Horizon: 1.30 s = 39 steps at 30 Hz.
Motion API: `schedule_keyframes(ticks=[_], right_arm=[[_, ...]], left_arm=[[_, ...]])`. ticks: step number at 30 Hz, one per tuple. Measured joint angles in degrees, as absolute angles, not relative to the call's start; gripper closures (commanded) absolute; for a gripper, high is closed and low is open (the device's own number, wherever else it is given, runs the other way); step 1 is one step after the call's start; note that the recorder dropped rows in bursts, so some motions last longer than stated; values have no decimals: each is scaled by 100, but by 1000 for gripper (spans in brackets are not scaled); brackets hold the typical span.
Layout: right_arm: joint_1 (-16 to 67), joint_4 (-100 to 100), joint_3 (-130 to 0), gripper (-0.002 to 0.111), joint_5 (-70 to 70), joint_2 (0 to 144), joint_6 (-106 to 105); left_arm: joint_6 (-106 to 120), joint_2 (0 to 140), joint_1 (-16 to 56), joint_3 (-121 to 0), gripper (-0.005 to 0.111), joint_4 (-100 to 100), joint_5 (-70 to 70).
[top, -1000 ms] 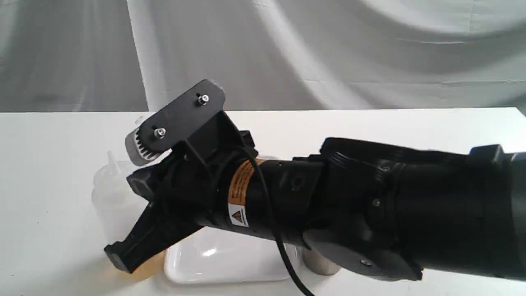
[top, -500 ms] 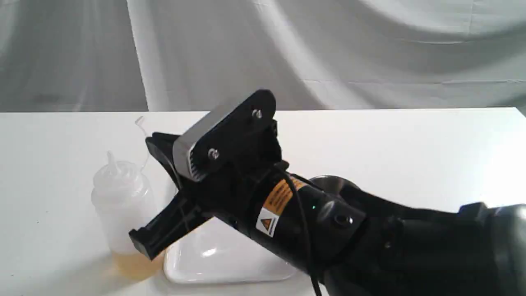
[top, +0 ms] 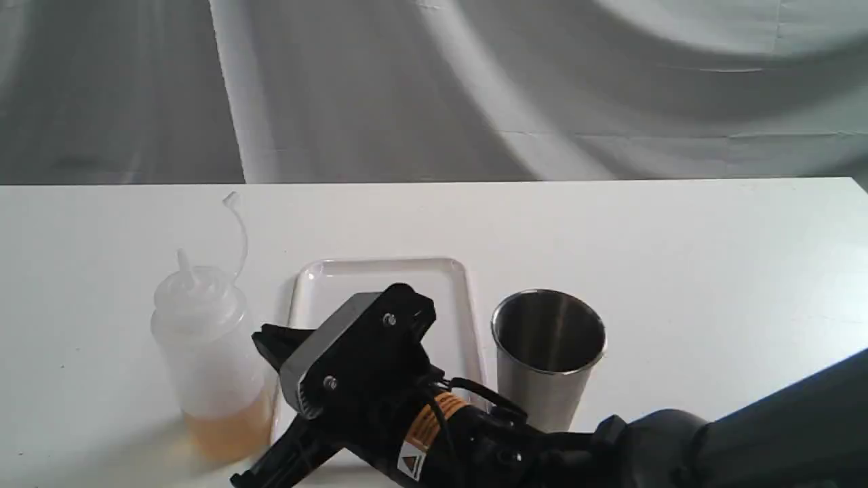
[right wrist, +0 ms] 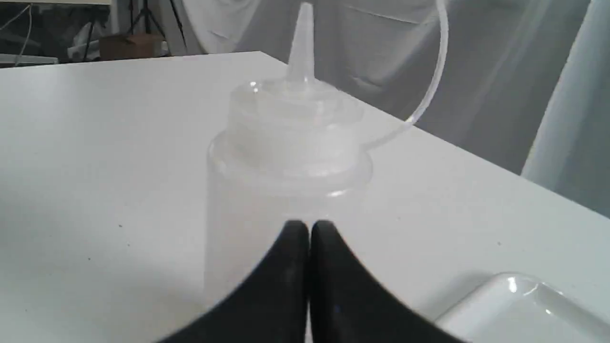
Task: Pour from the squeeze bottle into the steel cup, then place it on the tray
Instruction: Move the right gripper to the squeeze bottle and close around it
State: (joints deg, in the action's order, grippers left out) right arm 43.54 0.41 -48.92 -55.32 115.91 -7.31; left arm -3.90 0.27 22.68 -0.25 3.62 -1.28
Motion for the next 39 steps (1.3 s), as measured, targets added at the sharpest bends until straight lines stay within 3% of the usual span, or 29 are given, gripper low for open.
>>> schedule_keyframes(ticks=[6,10,26,39], right_arm=[[4354,54,-4881,107,-5606,11896,-623],[4354,64,-4882,97,-5646,11932,-609],[4354,53,-4912,31,-5568,11932,-609],[4354,42,-5781,28,-3660,11932,-588]], left_arm=[[-390,27,2268,-26,98,362,-129],[-390,27,2268,-26,98,362,-129],[-390,27,2268,-26,98,362,-129],[-390,27,2268,-26,98,362,-129]])
